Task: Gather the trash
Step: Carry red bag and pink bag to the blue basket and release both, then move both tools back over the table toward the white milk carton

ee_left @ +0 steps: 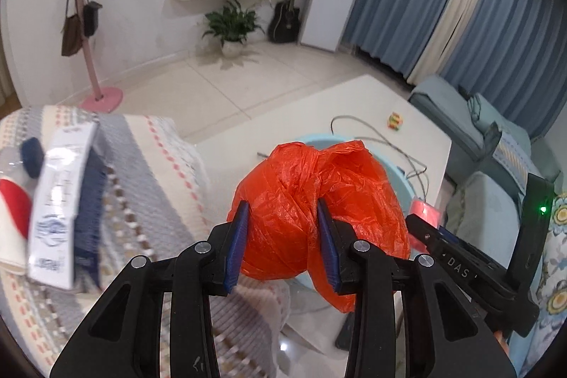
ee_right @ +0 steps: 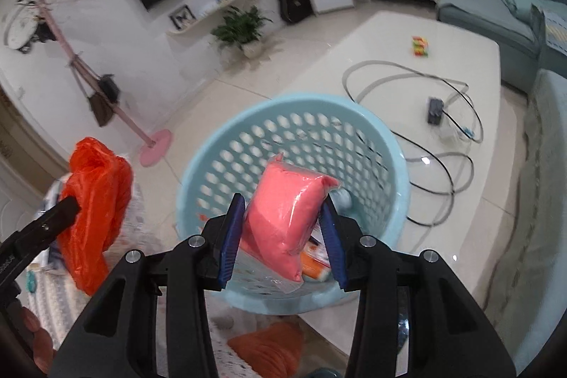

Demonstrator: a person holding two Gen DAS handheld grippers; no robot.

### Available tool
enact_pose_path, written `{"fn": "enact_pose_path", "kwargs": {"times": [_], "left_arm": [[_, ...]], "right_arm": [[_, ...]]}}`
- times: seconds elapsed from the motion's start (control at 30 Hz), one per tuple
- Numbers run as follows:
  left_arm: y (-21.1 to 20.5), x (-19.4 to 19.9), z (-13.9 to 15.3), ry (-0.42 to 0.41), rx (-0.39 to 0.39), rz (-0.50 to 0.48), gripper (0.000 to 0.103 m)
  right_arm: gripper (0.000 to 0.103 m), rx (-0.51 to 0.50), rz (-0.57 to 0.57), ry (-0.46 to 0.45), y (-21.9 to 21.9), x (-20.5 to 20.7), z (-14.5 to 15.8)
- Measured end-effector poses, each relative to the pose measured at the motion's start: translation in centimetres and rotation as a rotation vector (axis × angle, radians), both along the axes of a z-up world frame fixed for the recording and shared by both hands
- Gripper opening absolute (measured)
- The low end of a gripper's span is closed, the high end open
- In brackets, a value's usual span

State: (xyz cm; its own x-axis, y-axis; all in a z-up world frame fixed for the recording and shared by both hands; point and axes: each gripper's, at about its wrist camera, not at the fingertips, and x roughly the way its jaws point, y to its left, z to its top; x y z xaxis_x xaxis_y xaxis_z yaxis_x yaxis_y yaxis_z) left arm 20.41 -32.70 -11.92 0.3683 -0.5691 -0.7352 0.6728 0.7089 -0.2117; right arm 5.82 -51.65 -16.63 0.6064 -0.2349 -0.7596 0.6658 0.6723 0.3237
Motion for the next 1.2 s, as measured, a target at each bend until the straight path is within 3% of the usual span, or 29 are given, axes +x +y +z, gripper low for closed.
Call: {"fn": "enact_pose_path", "kwargs": {"times": [0.13, 0.4, 0.6, 0.8, 1.2], "left_arm": [[-2.1, 0.1, -1.7, 0.016, 0.041, -0.016, 0.036], [-5.0, -0.3, -3.2, 0.018, 0.089, -0.039, 0.041], [-4.9, -1.3, -2.1, -0.009, 0.073, -0.052, 0.045], [-3.3, -3.1, -0.1, -0.061, 0.038, -0.059, 0.050], [3.0, -5.4, 5.2, -0.130, -0.080, 0.023, 0.050]], "right_arm": [[0.040, 0.031, -0.007, 0.073, -1.2, 0.3, -2.5], [0.043, 0.070, 0.014, 0.093, -2.8, 0.7, -5.0], [0.055, 0.034, 0.008, 0.055, -3.0, -0.3, -3.7], [0.055, 0.030, 0.019, 0.017, -2.8, -1.2, -2.0], [0.055, -0.111, 0.128, -0.065, 2.8, -1.2, 4.4]]}}
